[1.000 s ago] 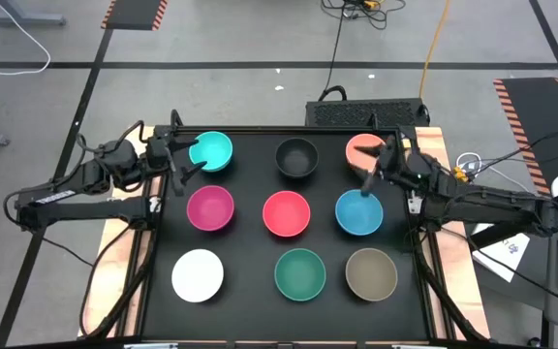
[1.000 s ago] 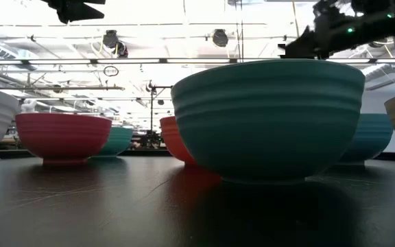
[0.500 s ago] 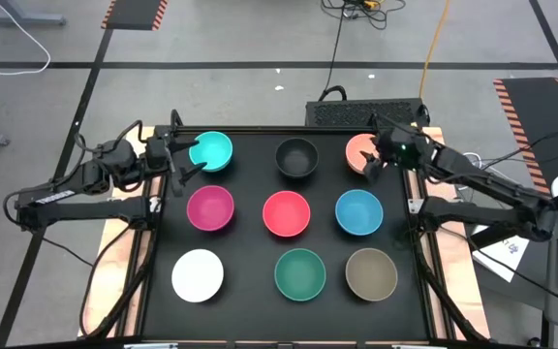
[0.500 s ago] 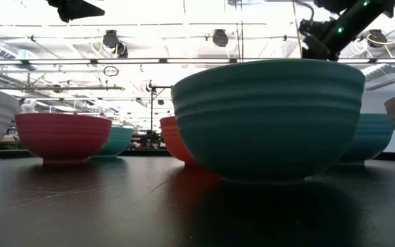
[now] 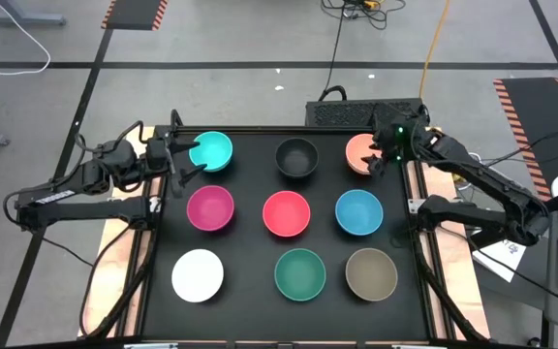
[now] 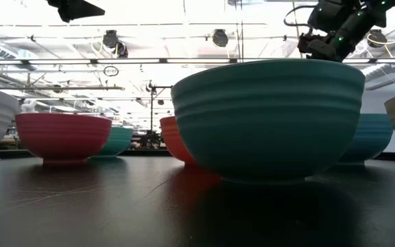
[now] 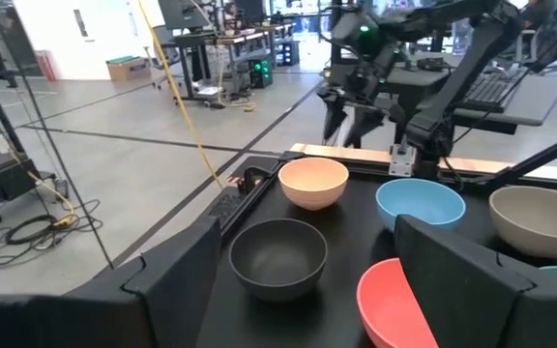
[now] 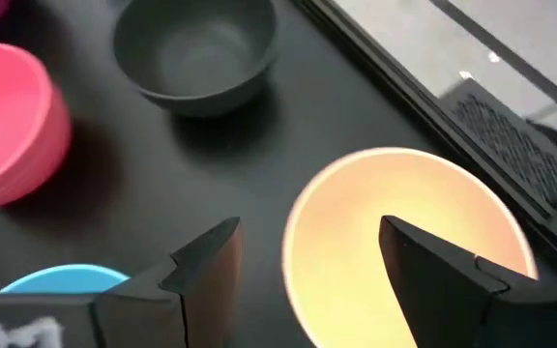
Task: Nest bowls inside each other
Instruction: Stack the light orange bowl on top of the green bowl
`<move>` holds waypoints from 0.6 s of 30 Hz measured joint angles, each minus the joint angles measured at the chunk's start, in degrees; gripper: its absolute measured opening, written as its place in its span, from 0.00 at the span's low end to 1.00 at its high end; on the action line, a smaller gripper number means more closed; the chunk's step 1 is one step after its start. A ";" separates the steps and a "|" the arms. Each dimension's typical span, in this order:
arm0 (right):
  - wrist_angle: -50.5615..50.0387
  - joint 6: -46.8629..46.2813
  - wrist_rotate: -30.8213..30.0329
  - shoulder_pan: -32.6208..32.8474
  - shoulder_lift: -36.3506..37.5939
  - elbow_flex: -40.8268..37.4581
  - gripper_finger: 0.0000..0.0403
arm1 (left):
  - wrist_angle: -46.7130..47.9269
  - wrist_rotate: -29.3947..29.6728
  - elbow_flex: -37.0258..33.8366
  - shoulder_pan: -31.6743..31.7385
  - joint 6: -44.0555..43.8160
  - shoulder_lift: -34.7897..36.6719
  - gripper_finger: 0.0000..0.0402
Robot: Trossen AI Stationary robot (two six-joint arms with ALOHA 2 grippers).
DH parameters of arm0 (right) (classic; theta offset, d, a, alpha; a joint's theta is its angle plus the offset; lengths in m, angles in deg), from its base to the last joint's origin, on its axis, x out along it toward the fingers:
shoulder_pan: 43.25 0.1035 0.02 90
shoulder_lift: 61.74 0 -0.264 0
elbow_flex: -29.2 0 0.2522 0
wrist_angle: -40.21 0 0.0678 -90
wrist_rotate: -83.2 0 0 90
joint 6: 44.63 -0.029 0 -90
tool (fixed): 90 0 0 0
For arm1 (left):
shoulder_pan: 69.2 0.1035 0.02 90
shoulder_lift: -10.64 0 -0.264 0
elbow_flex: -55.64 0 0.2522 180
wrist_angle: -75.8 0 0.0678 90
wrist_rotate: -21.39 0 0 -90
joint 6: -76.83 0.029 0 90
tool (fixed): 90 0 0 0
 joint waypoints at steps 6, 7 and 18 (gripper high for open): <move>-5.18 -2.12 -0.34 -4.11 -3.82 3.63 0.60 | 0.00 -0.47 0.00 0.01 0.08 0.00 0.78; -6.18 -2.30 -0.37 -4.37 -4.73 4.01 0.60 | 0.00 -0.47 0.00 0.01 0.11 0.00 0.78; -8.14 -2.46 -0.39 -3.82 -11.23 4.88 0.60 | 0.00 -0.47 0.00 0.01 0.82 -0.05 0.78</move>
